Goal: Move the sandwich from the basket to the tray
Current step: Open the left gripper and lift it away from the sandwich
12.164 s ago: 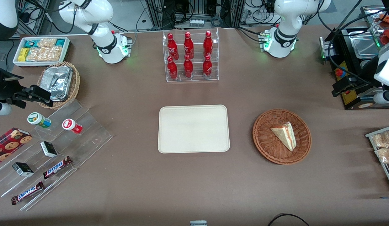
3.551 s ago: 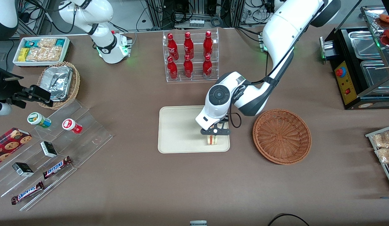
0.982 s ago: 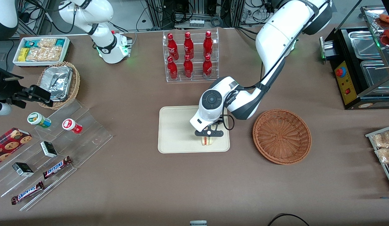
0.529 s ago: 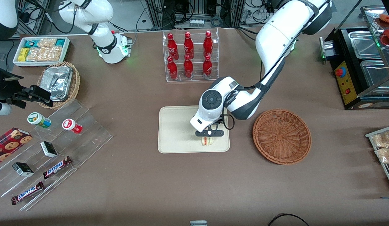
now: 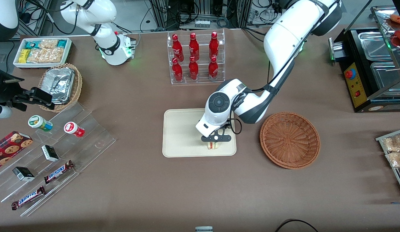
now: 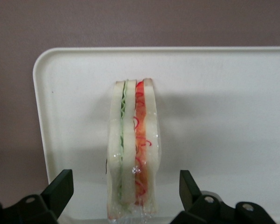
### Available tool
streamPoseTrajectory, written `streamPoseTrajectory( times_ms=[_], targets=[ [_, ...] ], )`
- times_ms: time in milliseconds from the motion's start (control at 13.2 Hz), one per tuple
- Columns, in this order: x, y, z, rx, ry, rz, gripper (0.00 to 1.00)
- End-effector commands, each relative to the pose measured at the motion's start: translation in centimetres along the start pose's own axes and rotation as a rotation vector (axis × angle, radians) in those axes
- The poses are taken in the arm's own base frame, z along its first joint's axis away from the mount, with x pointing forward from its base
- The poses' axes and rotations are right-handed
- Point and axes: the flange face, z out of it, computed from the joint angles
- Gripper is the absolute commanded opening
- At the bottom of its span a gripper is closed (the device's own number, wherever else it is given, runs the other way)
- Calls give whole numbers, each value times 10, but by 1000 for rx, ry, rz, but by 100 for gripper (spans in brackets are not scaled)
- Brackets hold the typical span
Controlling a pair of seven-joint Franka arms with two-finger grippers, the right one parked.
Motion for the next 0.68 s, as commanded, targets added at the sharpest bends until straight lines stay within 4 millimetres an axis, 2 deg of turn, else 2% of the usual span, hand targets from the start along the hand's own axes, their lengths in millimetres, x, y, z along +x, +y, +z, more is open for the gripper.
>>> streamPoseTrajectory(
  times_ms=[0,227,378,604],
  targets=[
    [16,-10,-19,22,30,-48,100],
    [26,-26,-42,66,22,-76,100],
    [38,-45,-59,96,-8,-114,100],
    [40,-58,-110,58,-12,-160,100]
  ],
)
